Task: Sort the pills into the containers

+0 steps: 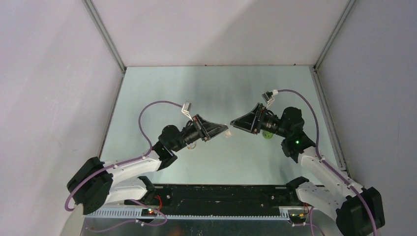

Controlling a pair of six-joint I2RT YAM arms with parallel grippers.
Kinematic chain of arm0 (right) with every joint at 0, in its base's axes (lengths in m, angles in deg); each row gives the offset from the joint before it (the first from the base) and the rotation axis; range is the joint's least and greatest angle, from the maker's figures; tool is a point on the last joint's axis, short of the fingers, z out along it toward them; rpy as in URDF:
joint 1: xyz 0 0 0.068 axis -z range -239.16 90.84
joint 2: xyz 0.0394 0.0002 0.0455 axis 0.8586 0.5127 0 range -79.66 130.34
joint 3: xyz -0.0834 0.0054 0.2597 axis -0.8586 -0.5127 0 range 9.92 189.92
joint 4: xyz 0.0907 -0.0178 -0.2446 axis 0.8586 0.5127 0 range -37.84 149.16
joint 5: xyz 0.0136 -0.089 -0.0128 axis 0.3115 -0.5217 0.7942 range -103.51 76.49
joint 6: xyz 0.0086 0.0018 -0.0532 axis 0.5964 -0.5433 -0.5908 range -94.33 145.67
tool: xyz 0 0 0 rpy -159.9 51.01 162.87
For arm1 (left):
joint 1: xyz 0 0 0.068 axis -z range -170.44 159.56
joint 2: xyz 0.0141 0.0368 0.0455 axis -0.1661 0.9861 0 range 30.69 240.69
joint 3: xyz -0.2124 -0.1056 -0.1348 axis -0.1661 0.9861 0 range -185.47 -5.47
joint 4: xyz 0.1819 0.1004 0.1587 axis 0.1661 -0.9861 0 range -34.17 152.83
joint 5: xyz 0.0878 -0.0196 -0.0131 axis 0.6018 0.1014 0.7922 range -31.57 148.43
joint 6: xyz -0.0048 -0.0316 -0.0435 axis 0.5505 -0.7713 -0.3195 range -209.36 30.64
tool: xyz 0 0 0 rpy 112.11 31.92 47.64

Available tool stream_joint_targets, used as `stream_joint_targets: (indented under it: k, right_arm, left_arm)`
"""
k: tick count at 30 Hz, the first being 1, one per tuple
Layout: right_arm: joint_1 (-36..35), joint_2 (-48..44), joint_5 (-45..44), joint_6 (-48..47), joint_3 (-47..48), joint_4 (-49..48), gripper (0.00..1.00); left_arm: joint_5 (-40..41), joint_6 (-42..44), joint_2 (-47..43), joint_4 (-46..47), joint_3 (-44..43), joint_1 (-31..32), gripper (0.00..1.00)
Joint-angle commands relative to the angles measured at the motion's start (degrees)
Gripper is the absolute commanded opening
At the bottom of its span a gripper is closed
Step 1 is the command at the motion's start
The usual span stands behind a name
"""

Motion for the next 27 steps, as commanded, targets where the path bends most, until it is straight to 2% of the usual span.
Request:
stream_joint_targets:
  k: [1,4,7,9,15,21,23,25,26,27]
  right_arm:
    - [-0.9,1.8,0.3,-5.3,4.6,0.1,0.76]
    - [-1.2,3.1,1.0,-5.3,5.2,-0.4,0.65]
    - [-1.3,4.4,1.9,-4.5,5.2,-2.2,0.46]
    - [-1.3,5.3,2.7,-3.6,5.2,-3.4,0.42]
    - [-2.0,6.6,4.1,-2.6,5.2,-4.1,0.42]
    - [-2.2,7.1,6.1,-1.0,5.2,-5.4,0.31]
    - [-2.3,6.9,5.9,-0.7,5.2,-5.4,0.26]
    - [-2.4,6.4,4.9,-0.4,5.2,-4.9,0.22]
    - [-2.4,5.8,3.8,-0.3,5.2,-4.4,0.20]
    - [-2.5,5.5,3.1,-0.1,5.2,-4.1,0.20]
  left_arm:
    - [-5.3,-1.7,-0.3,4.5,-1.9,-0.3,0.00]
    - [-6.5,-2.9,0.4,4.5,-2.5,-0.3,0.00]
    - [-7.0,-3.4,0.5,4.5,-2.7,-0.3,0.00]
    - [-7.2,-3.5,0.5,4.2,-3.0,-0.3,0.00]
    - [-7.3,-3.8,0.5,4.2,-3.8,-0.3,0.00]
    - [-7.4,-4.1,0.8,4.4,-4.0,-0.3,0.04]
    - [-7.4,-4.3,0.9,4.5,-4.0,-0.3,0.09]
    - [-7.4,-4.3,0.7,4.7,-3.8,-0.4,0.23]
    - [-7.3,-4.3,0.7,4.8,-3.8,-0.4,0.38]
    - [-7.3,-4.3,0.6,4.8,-3.6,-0.4,0.44]
